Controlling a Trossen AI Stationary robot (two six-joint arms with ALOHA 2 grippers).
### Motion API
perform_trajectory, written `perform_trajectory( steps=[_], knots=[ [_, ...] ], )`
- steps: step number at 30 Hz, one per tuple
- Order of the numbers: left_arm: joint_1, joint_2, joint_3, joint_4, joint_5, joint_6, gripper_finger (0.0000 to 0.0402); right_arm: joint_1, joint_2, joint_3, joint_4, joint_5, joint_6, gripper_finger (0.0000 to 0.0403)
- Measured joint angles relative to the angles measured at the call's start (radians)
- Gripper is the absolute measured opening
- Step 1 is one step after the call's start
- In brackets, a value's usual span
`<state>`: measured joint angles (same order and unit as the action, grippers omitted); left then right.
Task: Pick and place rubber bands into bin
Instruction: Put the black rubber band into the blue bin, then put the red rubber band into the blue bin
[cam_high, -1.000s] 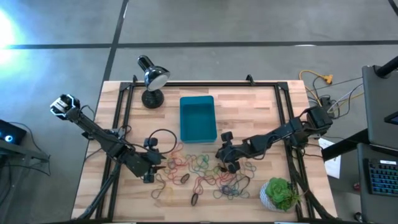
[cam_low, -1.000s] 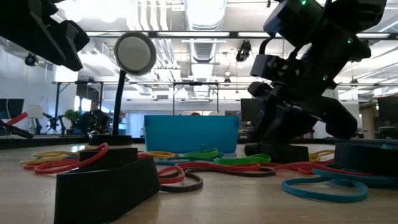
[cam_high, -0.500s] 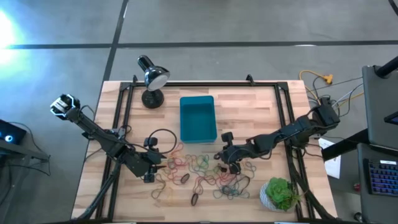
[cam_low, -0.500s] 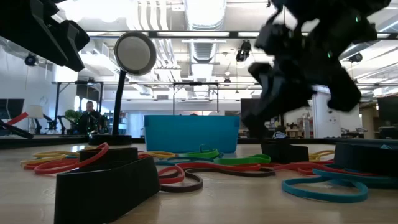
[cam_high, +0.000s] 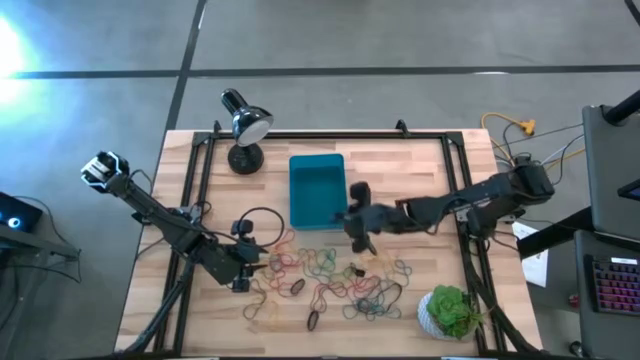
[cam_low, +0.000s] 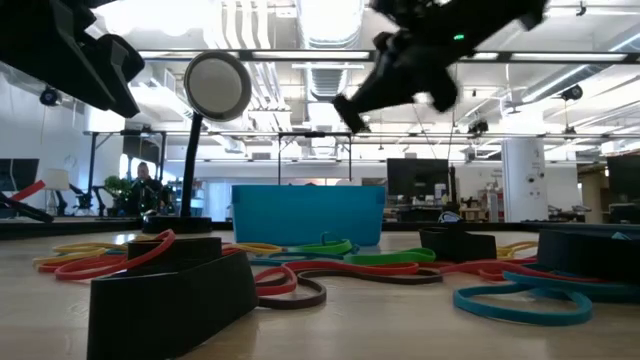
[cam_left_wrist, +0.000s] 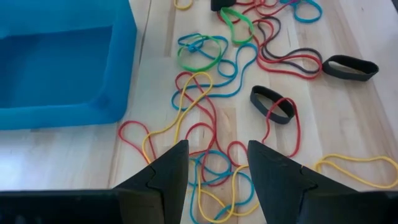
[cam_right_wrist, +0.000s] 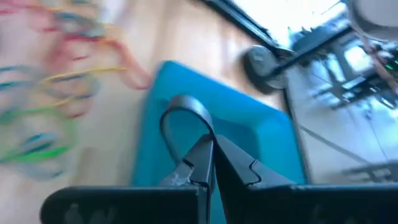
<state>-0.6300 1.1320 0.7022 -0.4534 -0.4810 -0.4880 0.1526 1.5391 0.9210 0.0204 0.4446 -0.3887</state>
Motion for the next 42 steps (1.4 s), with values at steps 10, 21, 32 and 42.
perform_trajectory(
  steps=[10, 21, 32, 42],
  knots=[
    [0.0, 0.035, -0.001, 0.015, 0.003, -0.003, 0.015, -0.189, 0.128, 0.099, -0.01, -0.058, 0.015, 0.0009],
    [0.0, 0.035, -0.001, 0.028, 0.004, -0.003, 0.015, -0.243, 0.278, 0.253, -0.093, -0.167, 0.036, 0.0015],
    [0.0, 0.038, 0.0, 0.053, 0.005, -0.003, 0.015, -0.242, 0.32, 0.359, -0.275, -0.186, 0.038, 0.0105],
    [0.002, 0.094, 0.0, 0.109, 0.003, 0.128, 0.015, -0.215, 0.232, 0.339, -0.308, -0.192, 0.04, 0.0136]
  ],
)
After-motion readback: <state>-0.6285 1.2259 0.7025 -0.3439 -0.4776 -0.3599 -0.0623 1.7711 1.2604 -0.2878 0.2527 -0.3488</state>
